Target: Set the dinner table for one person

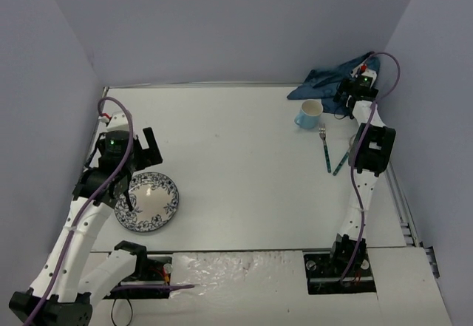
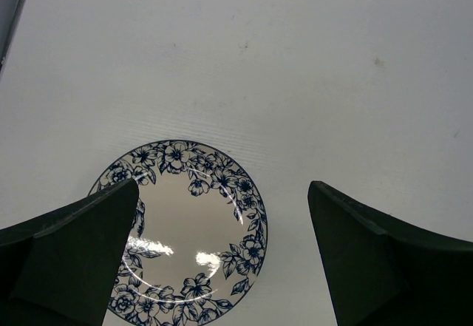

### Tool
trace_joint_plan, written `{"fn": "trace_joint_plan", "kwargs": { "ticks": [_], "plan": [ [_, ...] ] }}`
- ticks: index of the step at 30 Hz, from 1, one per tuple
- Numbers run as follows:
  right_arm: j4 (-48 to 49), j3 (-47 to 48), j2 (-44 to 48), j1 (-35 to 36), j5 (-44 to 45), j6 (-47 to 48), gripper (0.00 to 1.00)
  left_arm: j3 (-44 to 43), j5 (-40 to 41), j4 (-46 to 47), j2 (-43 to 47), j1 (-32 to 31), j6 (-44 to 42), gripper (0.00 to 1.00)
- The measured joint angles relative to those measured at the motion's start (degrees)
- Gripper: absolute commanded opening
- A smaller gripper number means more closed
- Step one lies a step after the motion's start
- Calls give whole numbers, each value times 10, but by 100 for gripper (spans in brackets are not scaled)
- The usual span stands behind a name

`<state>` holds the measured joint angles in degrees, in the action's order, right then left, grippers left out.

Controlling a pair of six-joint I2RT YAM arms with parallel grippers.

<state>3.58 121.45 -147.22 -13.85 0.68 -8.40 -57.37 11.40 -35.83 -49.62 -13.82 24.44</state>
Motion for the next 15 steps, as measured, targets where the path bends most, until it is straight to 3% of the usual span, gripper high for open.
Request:
{"fn": "trace_joint_plan", "kwargs": {
  "ticks": [3,5,10,15],
  "plan": [
    [10,24,-20,-1,-8,6,100,1,0,0,-21,0,9,97],
    [18,39,-33,-1,-11,8,95,2,0,0,-28,0,16,97],
    [40,54,-50,-1,-14,9,58,7,2,1,-29,0,24,97],
    [51,53,-53,-9,-28,7,5,7,5,2,-29,0,26,97]
  ]
}}
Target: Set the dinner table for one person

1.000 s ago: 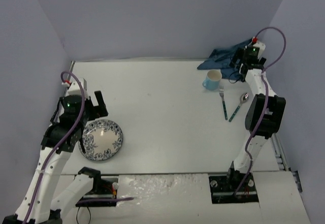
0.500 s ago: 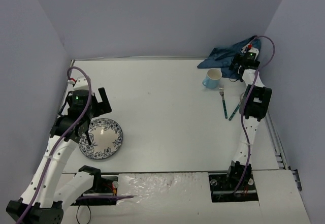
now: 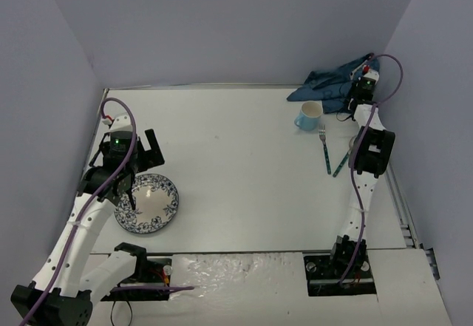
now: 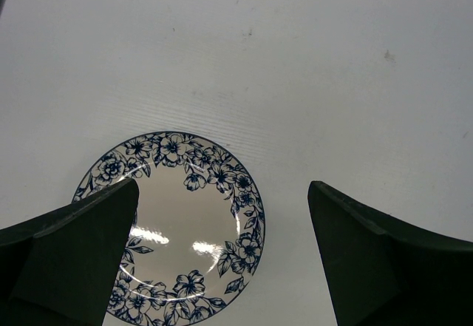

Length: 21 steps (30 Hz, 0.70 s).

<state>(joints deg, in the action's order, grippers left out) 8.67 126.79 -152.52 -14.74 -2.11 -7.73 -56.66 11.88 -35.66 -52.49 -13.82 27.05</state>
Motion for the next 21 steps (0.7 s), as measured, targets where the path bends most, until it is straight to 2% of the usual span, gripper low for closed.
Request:
{"fn": "trace_joint_plan", "kwargs": {
  "ticks": [1,10,16,21],
  "plan": [
    [1,-1,0,-1,-3,1,0,0,0,0,0,0,0,97],
    [-20,-20,30,21,-7,30,0,2,-1,9,7,0,0,97],
    [-40,33,73,77,-22,52,0,2,-2,16,11,0,4,97],
    [6,98,115,152,-50,72,0,2,-8,15,20,0,15,97]
  ]
}}
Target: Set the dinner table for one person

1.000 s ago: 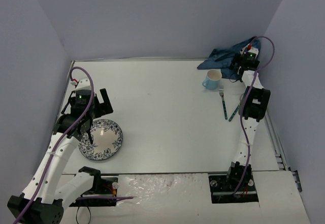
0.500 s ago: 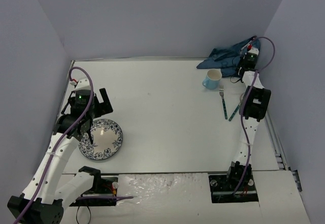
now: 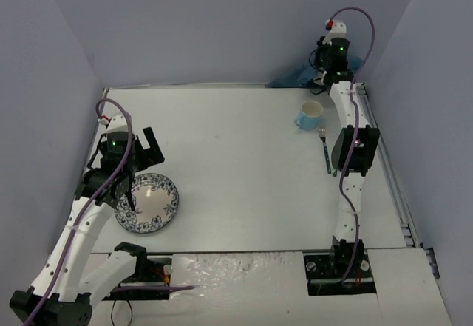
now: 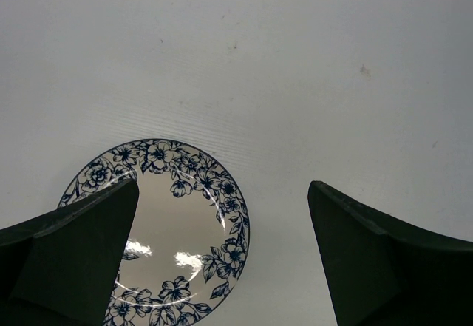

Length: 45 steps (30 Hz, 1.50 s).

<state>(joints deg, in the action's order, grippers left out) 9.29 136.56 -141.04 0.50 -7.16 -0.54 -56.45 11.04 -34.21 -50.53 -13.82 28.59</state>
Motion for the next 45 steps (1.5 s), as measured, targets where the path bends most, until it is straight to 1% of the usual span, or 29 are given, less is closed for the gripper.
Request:
{"fn": "trace_joint_plan", "kwargs": {
  "ticks": [5,7,10,12,14,15,19,22,23,26,29,32,35,36,40,41,43,45],
  "plan": [
    [79,68,25,100,-36,9,0,0,-7,-2,25,0,10,97],
    [101,74,38,138,-51,10,0,0,-7,-2,34,0,12,97],
    [121,40,77,191,-66,20,0,0,-8,-6,47,0,14,97],
    [132,-5,112,219,-76,25,0,0,-8,-10,55,0,14,97],
    [144,-82,164,240,-89,30,0,0,-9,-15,63,0,14,97],
    [154,-138,199,248,-94,31,0,0,-9,-17,67,0,14,97],
    [162,-403,368,278,-98,25,0,0,-9,-21,79,0,13,97],
    [163,-590,488,312,-59,12,0,0,-7,-25,83,0,8,97],
    [155,-635,516,322,-48,8,0,0,-7,-25,83,0,6,97],
    [148,-775,586,362,-5,-33,0,0,-7,-24,73,0,-5,97],
    [124,-900,639,391,41,-99,0,0,-10,-17,52,0,-15,97],
    [73,-985,674,409,80,-164,8,0,-20,1,20,-2,-16,97],
    [15,-1019,697,415,110,-228,28,2,-36,33,-29,-11,-14,97],
    [-2,-1024,705,416,119,-246,35,4,-42,44,-47,-15,-12,97],
    [-75,-1024,740,416,152,-297,55,7,-65,97,-127,-34,-2,97],
    [-96,-1022,746,416,158,-306,64,7,-68,112,-150,-39,2,97],
    [-135,-1012,748,416,170,-321,70,-4,-72,135,-201,-50,10,97],
    [-165,-1001,749,416,177,-326,74,-29,-74,155,-257,-59,21,97]
  ]
}}
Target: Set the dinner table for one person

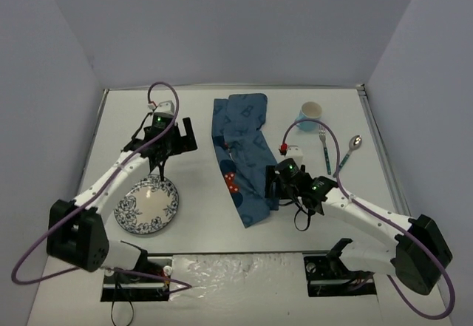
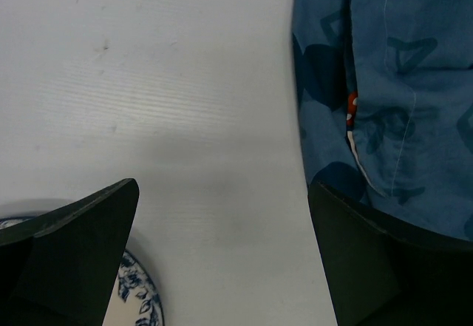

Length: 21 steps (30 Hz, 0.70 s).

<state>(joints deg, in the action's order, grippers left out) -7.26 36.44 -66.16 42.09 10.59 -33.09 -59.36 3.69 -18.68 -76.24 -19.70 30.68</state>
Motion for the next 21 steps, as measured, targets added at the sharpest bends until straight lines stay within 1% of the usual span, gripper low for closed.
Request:
{"fn": "trace_joint_plan", "kwargs": {
  "ticks": [3,5,9,12,15,21],
  "plan": [
    [-35,29,2,0,9,6,74,-56,-3,28,-93,-11,20,96],
    [-49,69,-2,0,17,21,74,-97,-7,48,-151,-15,33,94],
    [-39,148,-32,0,29,76,72,-165,-18,72,-248,-23,55,86],
    [-26,183,-61,0,27,119,68,-203,-28,84,-312,-27,73,81],
    [-20,204,-99,0,17,153,61,-210,-32,86,-353,-31,90,74],
    [6,227,-189,0,-23,197,54,-227,-35,83,-405,-40,105,69]
  ]
}}
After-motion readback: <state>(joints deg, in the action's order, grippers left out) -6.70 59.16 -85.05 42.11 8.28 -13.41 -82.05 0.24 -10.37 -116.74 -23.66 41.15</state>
